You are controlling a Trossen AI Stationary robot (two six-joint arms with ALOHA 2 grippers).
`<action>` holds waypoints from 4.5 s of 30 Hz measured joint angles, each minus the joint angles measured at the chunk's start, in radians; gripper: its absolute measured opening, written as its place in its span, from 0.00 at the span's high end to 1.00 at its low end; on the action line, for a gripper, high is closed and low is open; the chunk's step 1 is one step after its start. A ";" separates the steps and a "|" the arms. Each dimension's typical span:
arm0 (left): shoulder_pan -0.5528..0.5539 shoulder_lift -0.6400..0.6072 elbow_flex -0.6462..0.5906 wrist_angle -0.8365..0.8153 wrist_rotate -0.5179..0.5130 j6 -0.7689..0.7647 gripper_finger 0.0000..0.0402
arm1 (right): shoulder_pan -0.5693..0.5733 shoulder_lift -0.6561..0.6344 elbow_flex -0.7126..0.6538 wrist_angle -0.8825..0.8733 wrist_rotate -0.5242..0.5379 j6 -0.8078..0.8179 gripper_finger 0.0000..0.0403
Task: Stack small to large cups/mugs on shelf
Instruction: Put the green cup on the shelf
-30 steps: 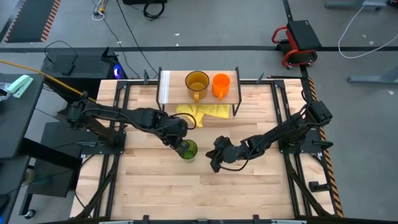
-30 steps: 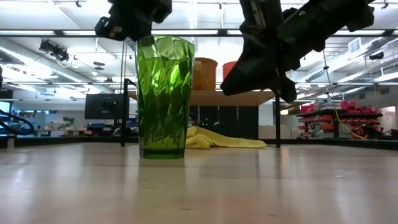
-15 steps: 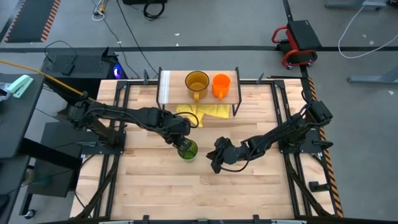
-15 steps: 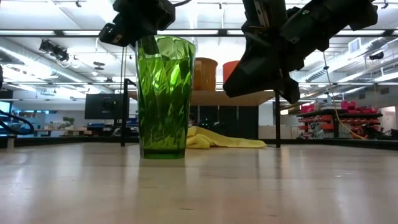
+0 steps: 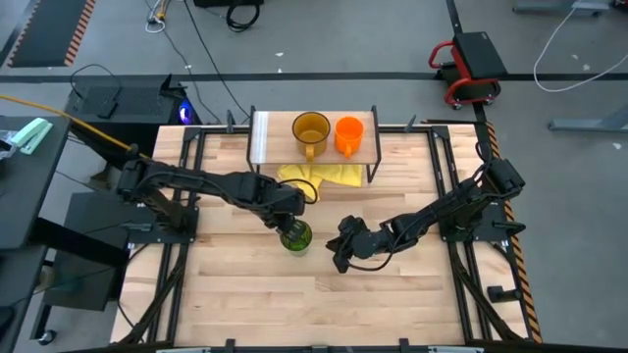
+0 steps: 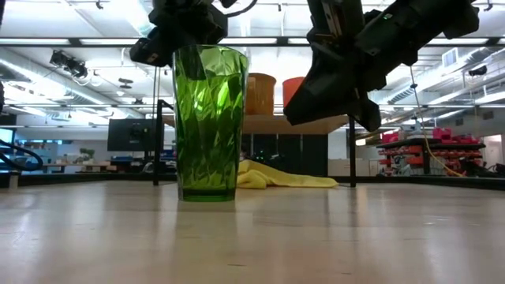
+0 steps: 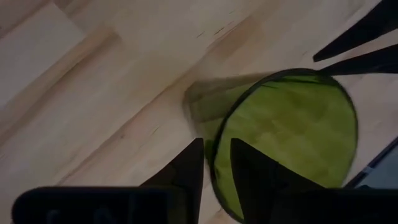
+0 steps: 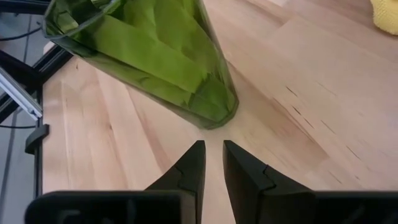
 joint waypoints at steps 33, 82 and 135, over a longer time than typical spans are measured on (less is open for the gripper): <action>0.002 0.009 0.017 -0.001 0.006 0.028 0.97 | 0.015 -0.009 0.000 -0.014 -0.019 0.002 0.85; 0.688 0.054 0.635 -0.572 -0.096 0.464 0.97 | 0.220 -0.417 0.000 -0.277 0.153 -0.070 0.85; 0.760 0.199 0.892 -0.591 -0.121 0.488 0.97 | 0.216 -0.417 0.000 -0.304 0.155 -0.042 0.85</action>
